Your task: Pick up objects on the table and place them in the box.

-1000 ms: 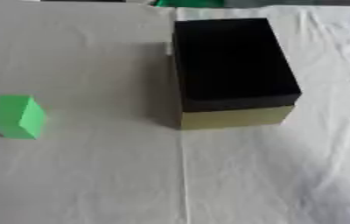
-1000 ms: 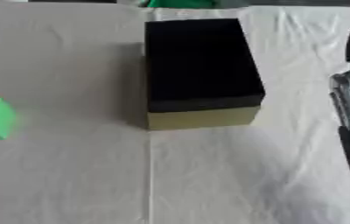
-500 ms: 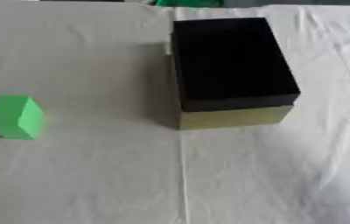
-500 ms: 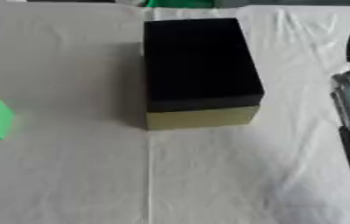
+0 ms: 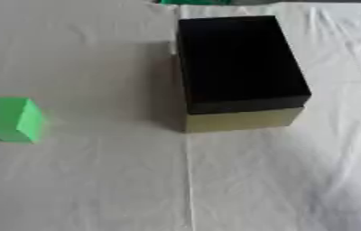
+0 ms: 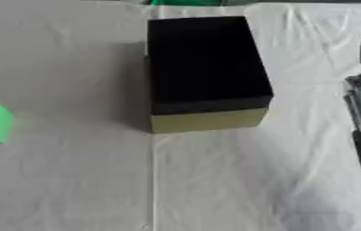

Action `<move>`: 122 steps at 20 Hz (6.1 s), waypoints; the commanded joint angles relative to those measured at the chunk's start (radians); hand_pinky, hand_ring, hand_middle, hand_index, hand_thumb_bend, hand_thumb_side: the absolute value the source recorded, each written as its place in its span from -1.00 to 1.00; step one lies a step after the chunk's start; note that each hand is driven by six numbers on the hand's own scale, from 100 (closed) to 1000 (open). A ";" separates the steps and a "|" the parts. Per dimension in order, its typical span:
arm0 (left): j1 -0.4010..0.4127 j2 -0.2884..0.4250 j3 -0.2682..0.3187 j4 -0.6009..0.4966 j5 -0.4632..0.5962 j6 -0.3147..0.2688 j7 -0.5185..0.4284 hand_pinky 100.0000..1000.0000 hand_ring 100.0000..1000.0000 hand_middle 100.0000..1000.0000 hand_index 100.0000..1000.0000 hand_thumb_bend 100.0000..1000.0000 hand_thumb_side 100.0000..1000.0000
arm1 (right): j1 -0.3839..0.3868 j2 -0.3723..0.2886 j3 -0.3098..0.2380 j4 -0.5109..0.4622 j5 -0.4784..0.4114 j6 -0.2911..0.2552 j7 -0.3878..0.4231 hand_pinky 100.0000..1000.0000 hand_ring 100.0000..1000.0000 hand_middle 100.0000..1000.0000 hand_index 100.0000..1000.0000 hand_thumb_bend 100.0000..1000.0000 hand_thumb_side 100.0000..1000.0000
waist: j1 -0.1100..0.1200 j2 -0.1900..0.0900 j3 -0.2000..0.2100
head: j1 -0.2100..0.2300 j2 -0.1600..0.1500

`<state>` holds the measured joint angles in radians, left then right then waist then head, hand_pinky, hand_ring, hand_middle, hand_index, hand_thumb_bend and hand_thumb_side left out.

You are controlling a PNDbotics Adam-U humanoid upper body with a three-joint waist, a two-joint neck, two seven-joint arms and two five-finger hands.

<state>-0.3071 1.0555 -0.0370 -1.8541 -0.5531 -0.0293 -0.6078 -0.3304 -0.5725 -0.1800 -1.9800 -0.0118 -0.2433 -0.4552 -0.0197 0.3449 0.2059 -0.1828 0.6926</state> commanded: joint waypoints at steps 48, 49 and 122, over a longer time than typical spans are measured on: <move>-0.411 -0.192 -0.225 0.393 -0.014 -0.177 -0.108 0.46 0.60 0.61 0.74 0.04 -0.36 | -0.040 0.010 0.013 -0.020 -0.038 0.005 0.023 0.69 0.54 0.58 0.58 -1.00 1.00 | 0.032 0.023 -0.053 | 0.043 -0.029; -0.414 -0.194 -0.226 0.398 -0.024 -0.179 -0.107 0.46 0.60 0.61 0.74 0.02 -0.36 | -0.040 0.011 0.013 -0.020 -0.039 0.005 0.023 0.69 0.54 0.58 0.58 -1.00 1.00 | 0.032 0.023 -0.053 | 0.043 -0.029; -0.985 -0.929 -0.268 0.618 -0.447 -0.228 0.216 -0.08 0.10 0.17 0.38 -0.84 -0.21 | -0.156 0.084 0.038 -0.020 -0.115 -0.003 0.071 0.70 0.54 0.58 0.59 -1.00 1.00 | 0.044 0.038 -0.197 | 0.208 -0.081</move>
<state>-1.2692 0.1301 -0.3060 -1.2360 -0.9649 -0.2575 -0.4090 -0.4733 -0.4791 -0.1404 -1.9800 -0.1174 -0.2447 -0.3887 0.0293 0.4020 0.0076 0.0149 0.6258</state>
